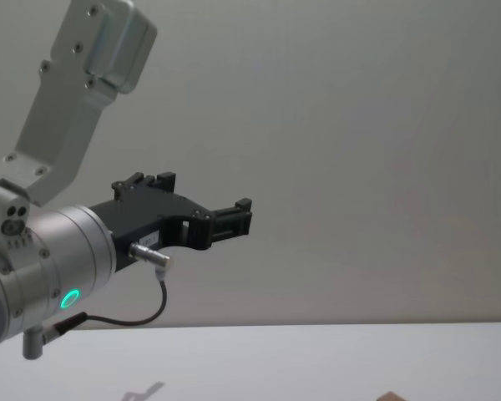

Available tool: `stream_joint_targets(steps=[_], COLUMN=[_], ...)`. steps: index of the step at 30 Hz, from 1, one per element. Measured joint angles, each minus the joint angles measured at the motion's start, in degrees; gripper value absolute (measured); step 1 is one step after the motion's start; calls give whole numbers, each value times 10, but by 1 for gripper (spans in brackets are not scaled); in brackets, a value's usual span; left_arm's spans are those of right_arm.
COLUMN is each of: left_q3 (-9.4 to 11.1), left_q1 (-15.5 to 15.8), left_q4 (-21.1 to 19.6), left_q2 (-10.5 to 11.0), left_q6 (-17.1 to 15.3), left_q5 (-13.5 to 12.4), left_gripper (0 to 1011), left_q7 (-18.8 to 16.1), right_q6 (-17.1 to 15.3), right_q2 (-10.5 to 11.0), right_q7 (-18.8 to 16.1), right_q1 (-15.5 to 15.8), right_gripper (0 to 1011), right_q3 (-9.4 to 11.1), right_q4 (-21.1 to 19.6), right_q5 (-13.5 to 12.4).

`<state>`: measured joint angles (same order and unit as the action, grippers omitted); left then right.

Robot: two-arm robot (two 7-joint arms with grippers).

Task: Use the one hand to pick up the stamp and affix it onto the A4 paper.

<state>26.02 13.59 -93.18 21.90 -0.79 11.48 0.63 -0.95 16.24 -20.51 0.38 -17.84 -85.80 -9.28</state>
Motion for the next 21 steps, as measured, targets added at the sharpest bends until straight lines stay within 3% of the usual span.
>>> stream_joint_targets(steps=[21], left_q3=[0], left_q1=[0], left_q4=[0], left_q2=[0], left_q6=[0], left_q5=[0], left_gripper=[1001], left_q7=[0], right_q6=[6], right_q2=[-12], right_q7=[10], right_q1=[-10], right_gripper=[220], right_q3=[-9], right_q4=[36], right_q5=[25])
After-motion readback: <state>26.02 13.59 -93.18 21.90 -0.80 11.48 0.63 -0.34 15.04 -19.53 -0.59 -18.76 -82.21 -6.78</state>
